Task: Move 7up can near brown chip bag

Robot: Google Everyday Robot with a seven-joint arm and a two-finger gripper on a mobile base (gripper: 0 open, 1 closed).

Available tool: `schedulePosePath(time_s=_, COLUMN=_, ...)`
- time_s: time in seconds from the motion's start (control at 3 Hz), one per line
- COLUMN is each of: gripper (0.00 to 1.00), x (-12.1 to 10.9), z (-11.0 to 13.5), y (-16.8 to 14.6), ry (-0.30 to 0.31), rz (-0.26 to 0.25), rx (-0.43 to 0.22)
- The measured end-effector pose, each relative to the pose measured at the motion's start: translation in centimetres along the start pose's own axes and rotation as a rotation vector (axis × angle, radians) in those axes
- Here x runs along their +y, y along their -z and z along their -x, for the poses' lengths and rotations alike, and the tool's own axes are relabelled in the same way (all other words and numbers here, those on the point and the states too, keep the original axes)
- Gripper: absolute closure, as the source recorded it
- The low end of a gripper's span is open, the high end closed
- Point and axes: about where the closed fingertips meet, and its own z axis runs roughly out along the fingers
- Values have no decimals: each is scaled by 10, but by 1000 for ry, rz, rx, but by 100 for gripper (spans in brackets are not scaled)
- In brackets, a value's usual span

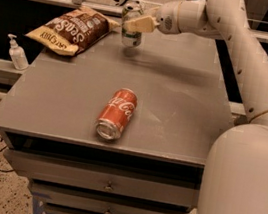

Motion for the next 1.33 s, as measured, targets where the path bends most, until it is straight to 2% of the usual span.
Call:
schedulePosePath(time_s=0.33, gripper=100, x=3, z=-1, y=-29, ry=-44, rz=5, rx=-21)
schedulePosePath(time_s=1.0, gripper=100, x=18, z=4, y=-71, ry=-64, rz=44, rx=-41)
schedulePosePath(time_s=1.33, gripper=84, x=25, z=5, y=-80, ry=-65, rz=61, rx=-39)
